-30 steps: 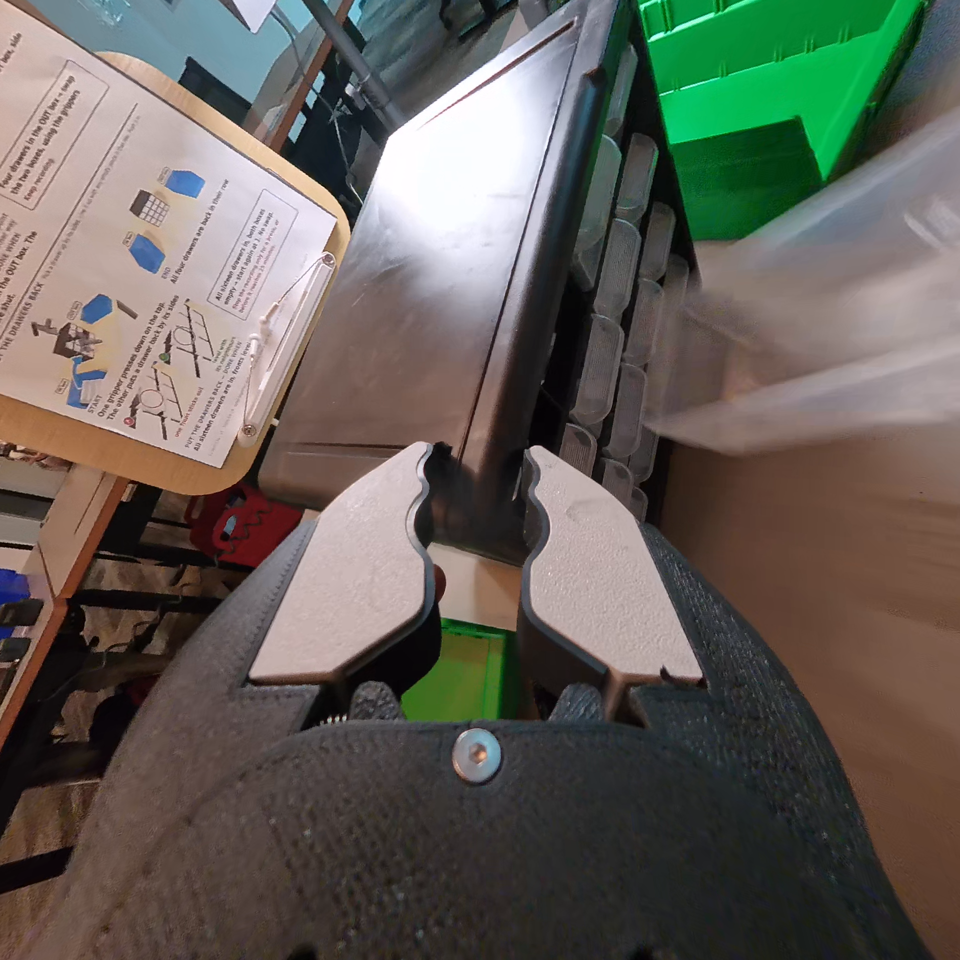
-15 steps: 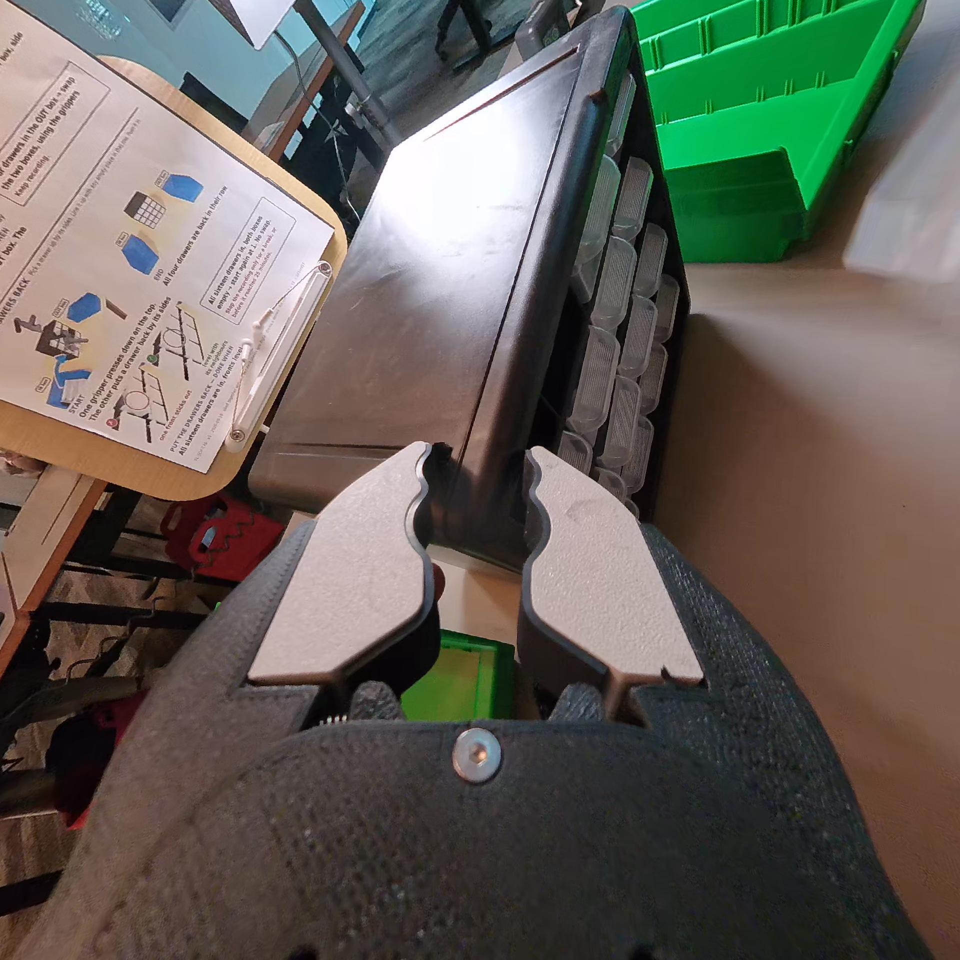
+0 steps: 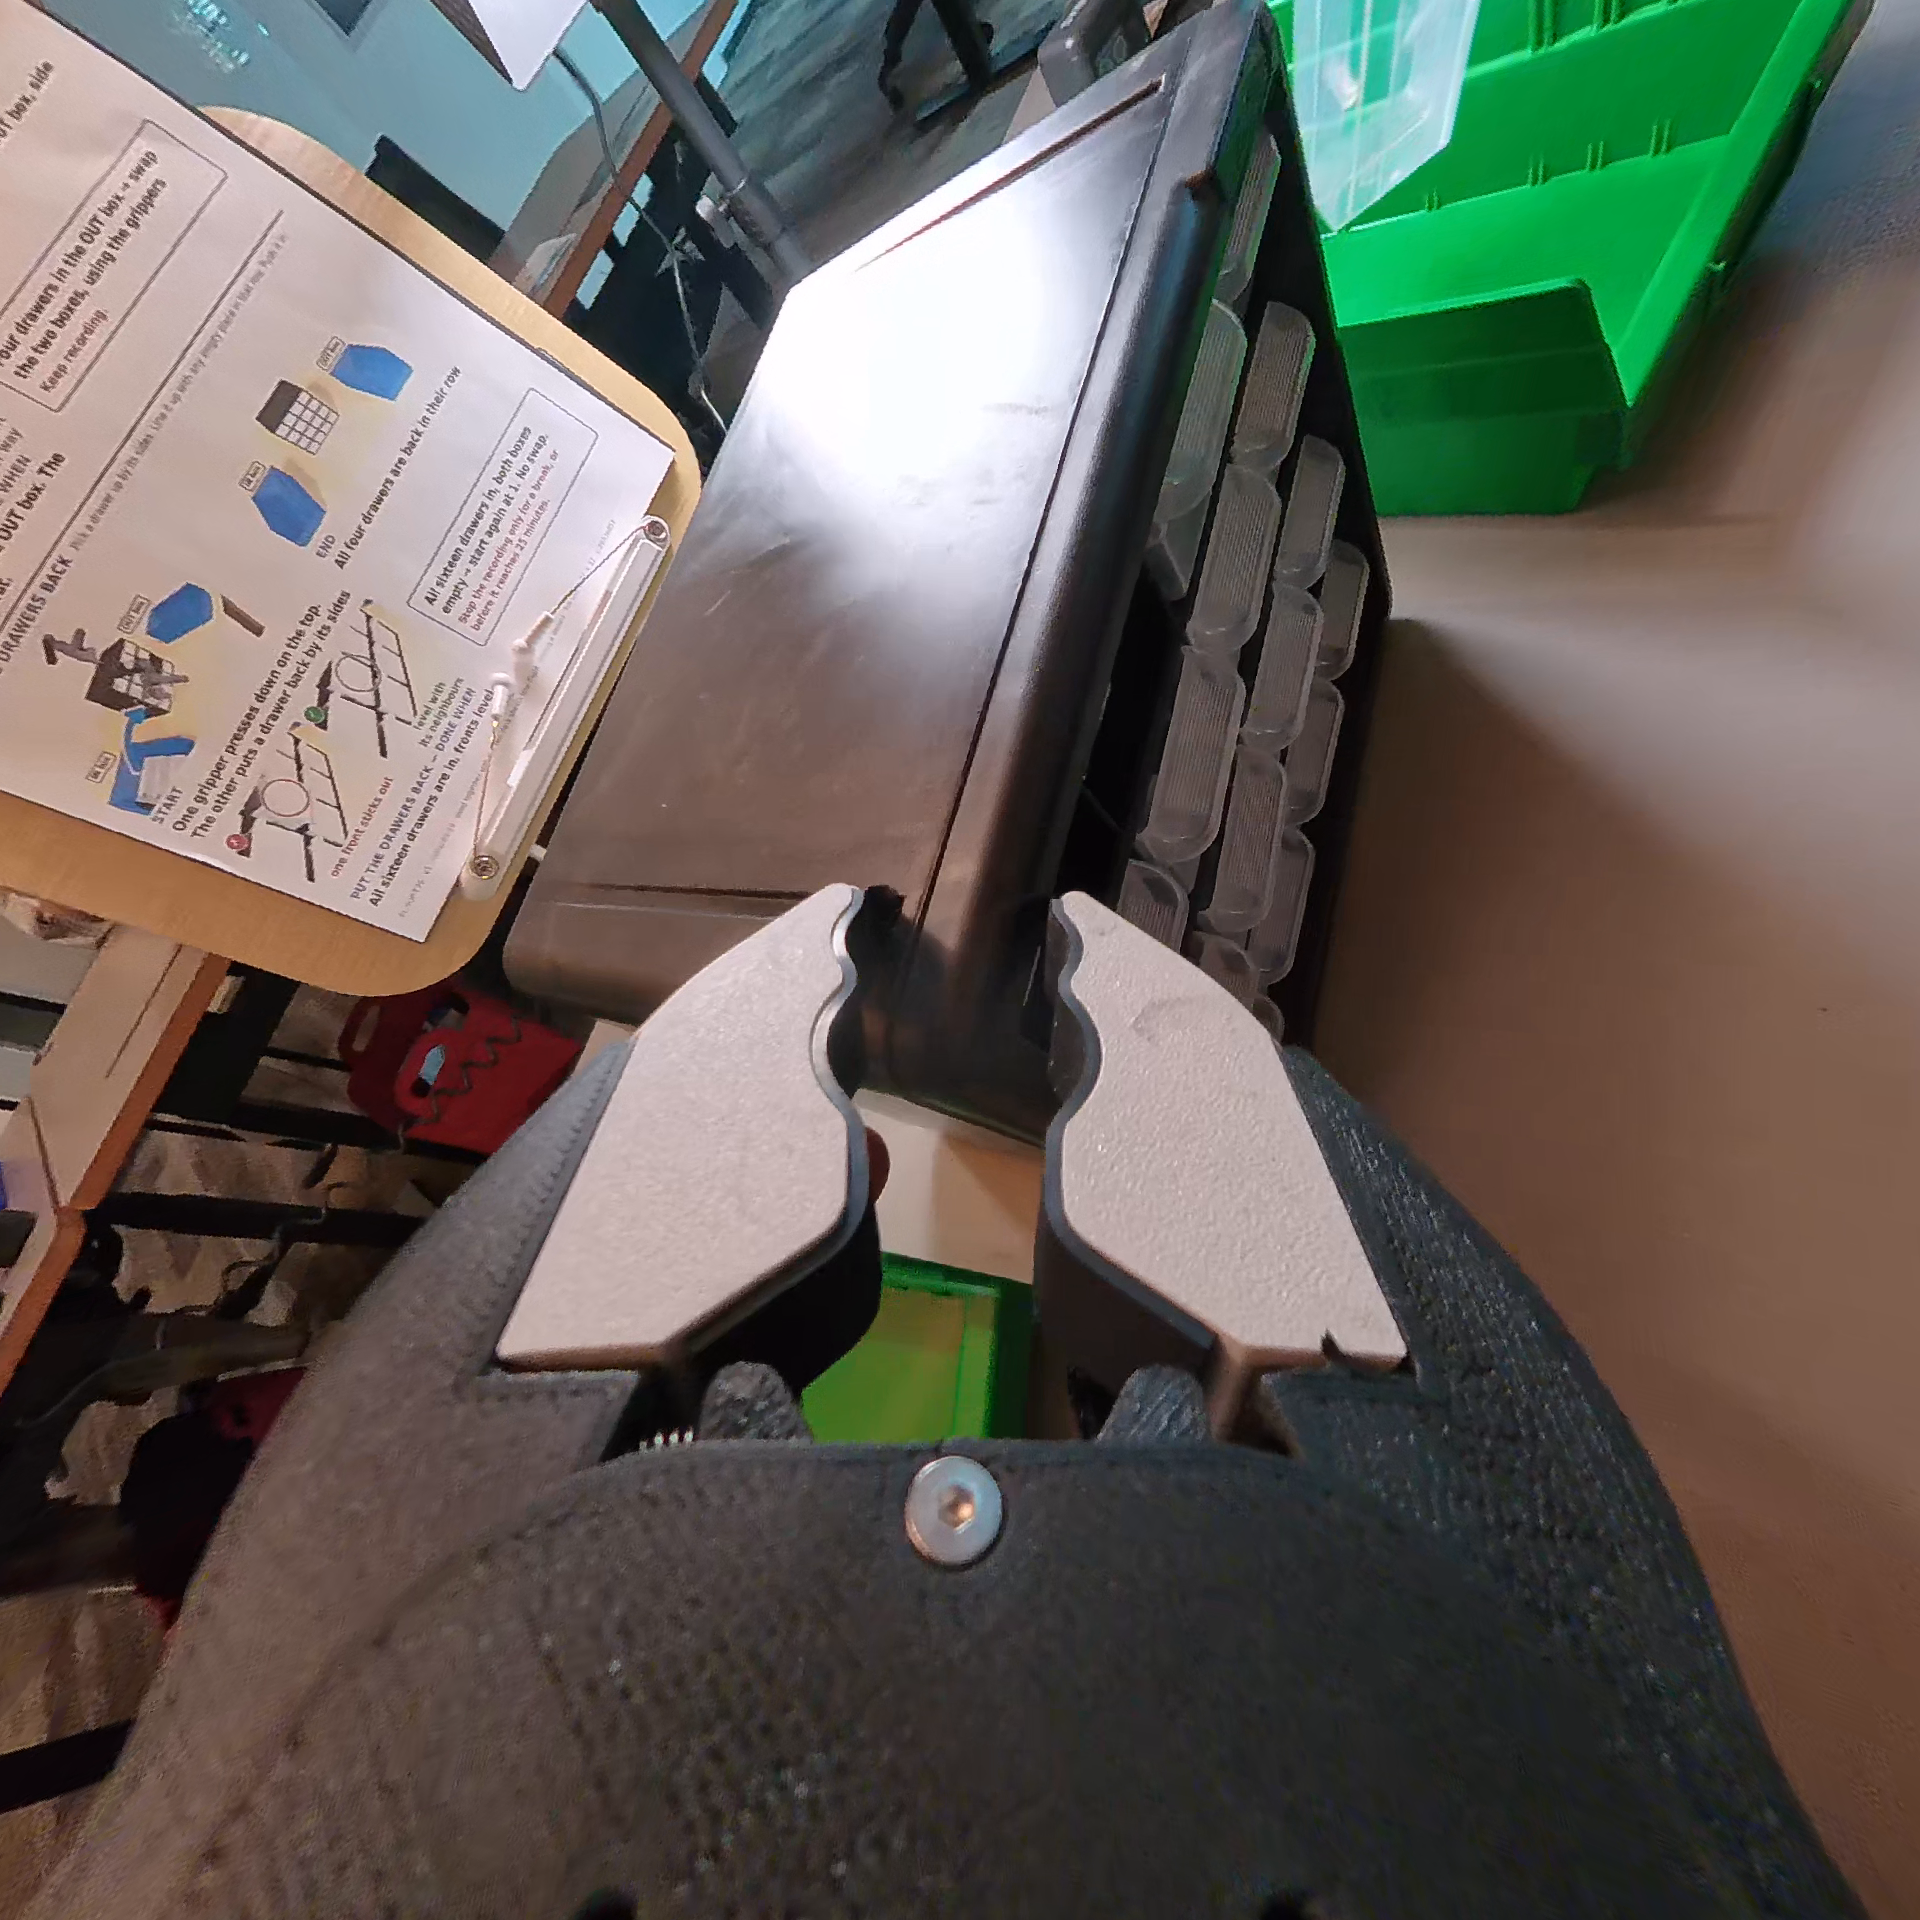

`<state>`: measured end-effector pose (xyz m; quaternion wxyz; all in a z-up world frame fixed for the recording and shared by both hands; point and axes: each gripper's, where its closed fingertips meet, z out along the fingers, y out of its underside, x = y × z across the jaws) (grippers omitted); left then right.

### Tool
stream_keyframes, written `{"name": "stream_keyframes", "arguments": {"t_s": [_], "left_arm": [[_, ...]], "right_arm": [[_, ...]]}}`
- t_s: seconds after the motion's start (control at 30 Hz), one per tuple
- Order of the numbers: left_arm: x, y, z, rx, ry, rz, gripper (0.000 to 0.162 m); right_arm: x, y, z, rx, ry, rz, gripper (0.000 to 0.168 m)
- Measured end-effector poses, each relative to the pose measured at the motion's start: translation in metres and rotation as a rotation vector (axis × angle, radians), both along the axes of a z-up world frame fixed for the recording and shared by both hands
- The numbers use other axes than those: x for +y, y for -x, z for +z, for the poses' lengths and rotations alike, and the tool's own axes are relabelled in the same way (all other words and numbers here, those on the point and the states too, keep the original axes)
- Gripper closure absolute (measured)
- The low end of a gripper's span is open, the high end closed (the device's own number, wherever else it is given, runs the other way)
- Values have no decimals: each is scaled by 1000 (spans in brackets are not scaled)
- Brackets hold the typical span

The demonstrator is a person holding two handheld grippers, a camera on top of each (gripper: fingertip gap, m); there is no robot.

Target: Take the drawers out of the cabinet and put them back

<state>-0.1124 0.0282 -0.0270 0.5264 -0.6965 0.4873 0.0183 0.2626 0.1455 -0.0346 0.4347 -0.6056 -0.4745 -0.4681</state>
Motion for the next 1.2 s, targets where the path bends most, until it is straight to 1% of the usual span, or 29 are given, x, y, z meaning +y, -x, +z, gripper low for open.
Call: {"name": "stream_keyframes", "arguments": {"t_s": [0.07, 0.13, 0.17, 0.2, 0.27, 0.33, 0.47, 0.57, 0.63, 0.7, 0.73, 0.8, 0.87, 0.93, 1.0, 1.1, 1.13, 1.17, 1.2], "left_arm": [[0, 0, 0, 10, -6, 6, 130], [0, 0, 0, 4, -4, 0, 130], [0, 0, 0, -1, -3, -6, 130], [1, 0, 0, -7, -2, -10, 130], [2, 1, 0, -14, -1, -13, 130], [3, 2, 0, -19, -3, -10, 130], [5, 4, 0, -24, -10, -5, 130], [7, 5, 0, -23, -16, 5, 129], [8, 5, 0, -29, -16, 5, 129], [9, 5, 0, -35, -16, 4, 129], [9, 6, 0, -38, -15, 5, 129], [9, 6, 0, -42, -15, 4, 129], [10, 6, 0, -44, -15, 4, 129], [10, 6, 0, -45, -15, 4, 129], [10, 6, 0, -47, -14, 4, 129], [10, 6, 0, -54, -16, 5, 129], [10, 6, 0, -57, -17, 5, 129], [10, 6, 0, -58, -17, 4, 129], [10, 6, 0, -59, -17, 1, 129]], "right_arm": [[20, 0, -21, -34, 22, -39, 166], [32, 6, -43, -41, 48, -60, 166], [35, 11, -51, -26, 50, -60, 166], [37, 20, -51, -11, 17, -40, 166], [34, 39, -57, 70, 39, -7, 164], [27, 58, -69, 174, 111, 35, 163], [17, 79, -90, 243, 237, 114, 160], [7, 93, -107, 362, 402, 198, 144], [0, 100, -106, 454, 490, 273, 139], [-4, 96, -100, 481, 534, 320, 138], [-4, 89, -99, 464, 543, 321, 138], [-7, 73, -105, 377, 596, 321, 138], [-14, 58, -123, 286, 695, 295, 138], [-16, 50, -137, 223, 723, 279, 138], [-9, 47, -148, 145, 702, 259, 138], [4, 52, -166, 124, 718, 228, 142], [9, 52, -170, 116, 728, 216, 145], [14, 53, -172, 129, 730, 209, 153], [19, 54, -173, 148, 739, 198, 154]]}}
